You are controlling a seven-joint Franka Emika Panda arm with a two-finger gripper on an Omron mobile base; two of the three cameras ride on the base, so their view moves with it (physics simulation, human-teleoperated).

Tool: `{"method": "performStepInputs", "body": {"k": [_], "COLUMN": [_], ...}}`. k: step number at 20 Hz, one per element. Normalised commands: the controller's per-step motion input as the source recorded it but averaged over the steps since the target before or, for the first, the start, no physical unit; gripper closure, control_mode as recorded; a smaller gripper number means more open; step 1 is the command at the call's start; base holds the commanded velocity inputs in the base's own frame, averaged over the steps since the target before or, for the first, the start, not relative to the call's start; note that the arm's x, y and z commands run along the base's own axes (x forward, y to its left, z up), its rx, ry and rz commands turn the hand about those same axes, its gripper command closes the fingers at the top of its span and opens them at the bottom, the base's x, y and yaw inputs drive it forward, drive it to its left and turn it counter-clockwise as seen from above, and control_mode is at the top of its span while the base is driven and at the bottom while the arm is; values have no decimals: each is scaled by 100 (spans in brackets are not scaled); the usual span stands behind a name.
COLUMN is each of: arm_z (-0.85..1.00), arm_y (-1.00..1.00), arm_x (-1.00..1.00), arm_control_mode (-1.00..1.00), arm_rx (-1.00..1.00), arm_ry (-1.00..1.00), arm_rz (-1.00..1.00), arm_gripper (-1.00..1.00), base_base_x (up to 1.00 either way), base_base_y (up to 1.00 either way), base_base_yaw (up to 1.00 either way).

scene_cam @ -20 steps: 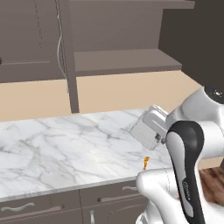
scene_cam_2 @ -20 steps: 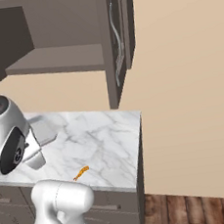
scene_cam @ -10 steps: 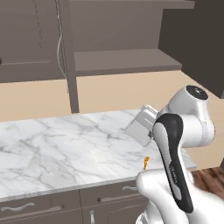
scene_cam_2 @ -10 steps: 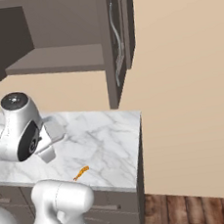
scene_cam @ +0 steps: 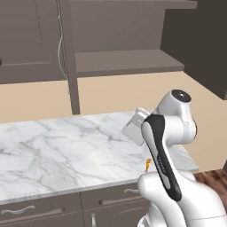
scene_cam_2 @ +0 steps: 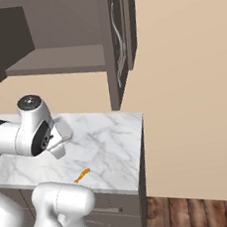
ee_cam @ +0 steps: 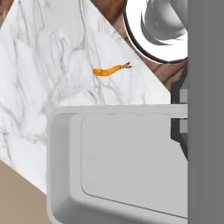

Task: Retrieve the tupperware from the cabinet, then place the raw meat into the tupperware to avoid contamination.

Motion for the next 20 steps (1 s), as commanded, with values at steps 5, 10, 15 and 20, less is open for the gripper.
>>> {"method": "performStepInputs", "body": {"k": [5,10,15,20], "arm_z": [-42,-43,-59,-52], "arm_y": [14,23,6,3], "arm_x": [52,44,37,33], "arm_control_mode": [-100,-100,-100,-100], "arm_rx": [0,0,-1,-3], "arm_ry": [0,4,25,22], "arm_rz": [0,0,0,0], "arm_gripper": [100,100,100,100], "base_base_x": [0,0,0,0], "base_base_y": [0,0,0,0], "base_base_yaw": [0,0,0,0]}}
